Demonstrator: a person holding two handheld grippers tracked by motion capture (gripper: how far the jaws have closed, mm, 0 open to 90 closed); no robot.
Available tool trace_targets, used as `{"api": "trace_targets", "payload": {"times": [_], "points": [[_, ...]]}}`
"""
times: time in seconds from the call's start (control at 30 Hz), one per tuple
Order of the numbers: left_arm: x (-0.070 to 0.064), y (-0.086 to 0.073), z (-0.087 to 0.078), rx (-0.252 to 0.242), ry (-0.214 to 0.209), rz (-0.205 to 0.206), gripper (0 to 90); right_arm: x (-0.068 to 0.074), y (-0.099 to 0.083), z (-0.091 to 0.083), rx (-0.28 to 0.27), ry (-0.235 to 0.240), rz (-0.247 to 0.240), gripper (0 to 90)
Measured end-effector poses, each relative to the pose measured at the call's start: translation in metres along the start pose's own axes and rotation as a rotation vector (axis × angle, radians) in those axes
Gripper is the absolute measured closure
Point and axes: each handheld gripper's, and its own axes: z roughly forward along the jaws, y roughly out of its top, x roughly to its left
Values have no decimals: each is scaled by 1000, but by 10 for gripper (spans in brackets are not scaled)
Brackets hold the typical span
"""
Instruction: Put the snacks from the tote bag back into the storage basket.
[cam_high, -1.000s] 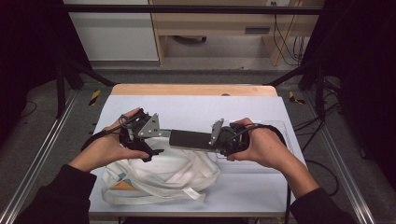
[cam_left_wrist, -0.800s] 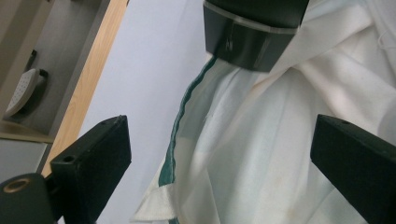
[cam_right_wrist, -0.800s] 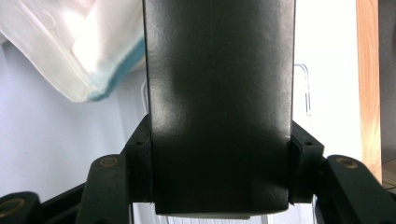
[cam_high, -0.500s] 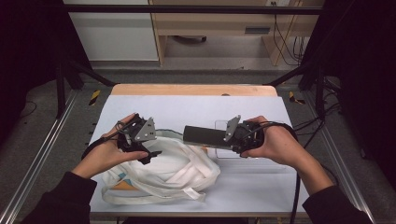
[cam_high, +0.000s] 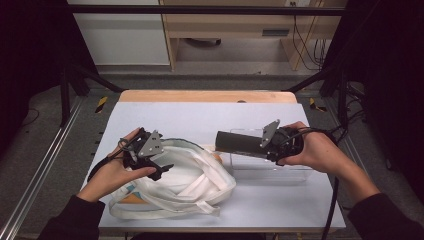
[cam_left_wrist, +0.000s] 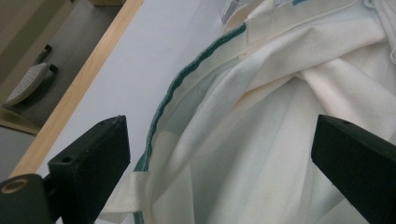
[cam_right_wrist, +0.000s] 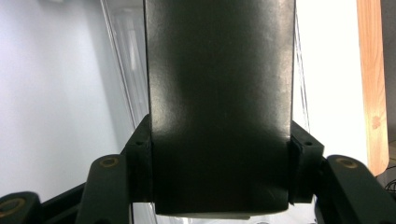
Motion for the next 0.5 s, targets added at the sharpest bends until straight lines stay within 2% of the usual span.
{"api": "trace_targets", "payload": {"times": [0.07,0.2,0.3,0.5], "points": [[-2,-2,1,0,14,3,46,-3,-5,-1,-10,5,3,428],[-7,-6,2,-16,39,-42,46,-9,-14,-4,-18,8,2,428],[-14,-11,4,-30,40,-75,46,-13,-21,-6,-33,4,-3,428],[-26,-19,10,-31,52,-85,46,-14,-32,-5,-58,-11,-4,428]]}}
